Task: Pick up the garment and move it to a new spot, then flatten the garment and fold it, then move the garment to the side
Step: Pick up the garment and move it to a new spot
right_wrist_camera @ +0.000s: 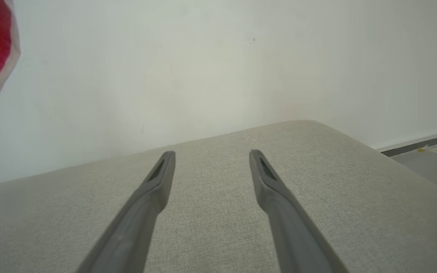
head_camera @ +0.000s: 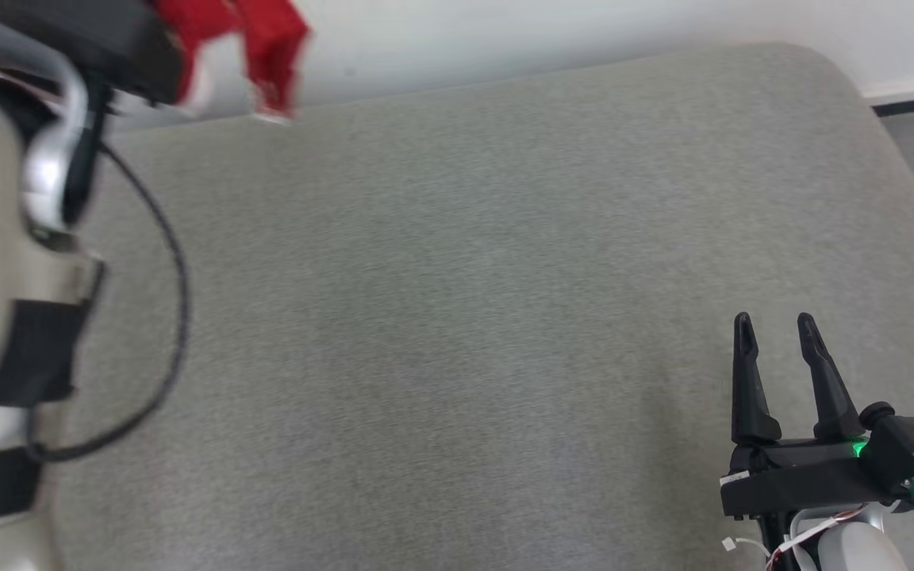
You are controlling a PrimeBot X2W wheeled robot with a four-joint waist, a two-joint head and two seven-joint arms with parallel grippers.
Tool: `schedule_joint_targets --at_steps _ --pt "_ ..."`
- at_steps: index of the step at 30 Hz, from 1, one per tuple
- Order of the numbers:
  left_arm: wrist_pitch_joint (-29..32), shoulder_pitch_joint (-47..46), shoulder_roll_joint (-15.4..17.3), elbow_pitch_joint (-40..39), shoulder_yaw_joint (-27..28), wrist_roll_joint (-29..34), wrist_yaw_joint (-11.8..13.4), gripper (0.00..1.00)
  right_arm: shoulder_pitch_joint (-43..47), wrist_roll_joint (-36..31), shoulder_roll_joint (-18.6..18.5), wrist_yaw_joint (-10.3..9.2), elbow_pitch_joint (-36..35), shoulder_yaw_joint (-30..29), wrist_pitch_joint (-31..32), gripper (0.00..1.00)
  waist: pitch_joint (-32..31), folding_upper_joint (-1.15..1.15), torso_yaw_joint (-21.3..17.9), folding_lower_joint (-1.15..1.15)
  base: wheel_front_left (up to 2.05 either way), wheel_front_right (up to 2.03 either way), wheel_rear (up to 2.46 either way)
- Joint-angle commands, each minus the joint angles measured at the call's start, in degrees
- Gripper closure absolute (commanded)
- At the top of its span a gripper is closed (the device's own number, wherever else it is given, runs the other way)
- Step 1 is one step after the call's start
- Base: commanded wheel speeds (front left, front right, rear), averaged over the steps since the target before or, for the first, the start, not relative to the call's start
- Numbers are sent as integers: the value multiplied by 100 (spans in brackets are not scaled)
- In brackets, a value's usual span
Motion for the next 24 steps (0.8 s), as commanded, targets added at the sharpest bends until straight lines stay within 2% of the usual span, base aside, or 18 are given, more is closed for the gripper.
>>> schedule_joint_targets --at_steps 1,7,14,20,21,22,24 --pt "-30 184 -111 -30 -80 -4 36 100 5 36 -1 -12 10 -3 -5 0 -7 0 -391 1 0 0 0" --pt "-154 1047 -706 135 -609 -242 43 100 63 124 1 -12 16 -15 -5 0 60 0 -711 1 0 0 0" --pt "-510 2051 -1040 730 -1002 -293 84 100 32 166 1 -12 37 40 -5 0 148 0 -837 1 0 0 0" --pt "-867 2661 -1227 1764 -1382 -290 58 100 -55 86 0 -12 80 138 -5 0 166 0 -797 1 0 0 0" --pt "-940 2695 -1238 1927 -1494 -191 58 91 -65 75 1 -12 81 155 -6 0 154 0 -780 1 0 0 0" --pt "-1034 2709 -1244 2077 -1596 -95 53 0 -73 60 2 -12 88 171 -6 0 138 0 -756 1 0 0 0" --pt "-1288 2770 -1320 2254 -1693 -169 35 0 -70 26 0 -12 92 169 -5 0 72 0 -689 1 0 0 0"
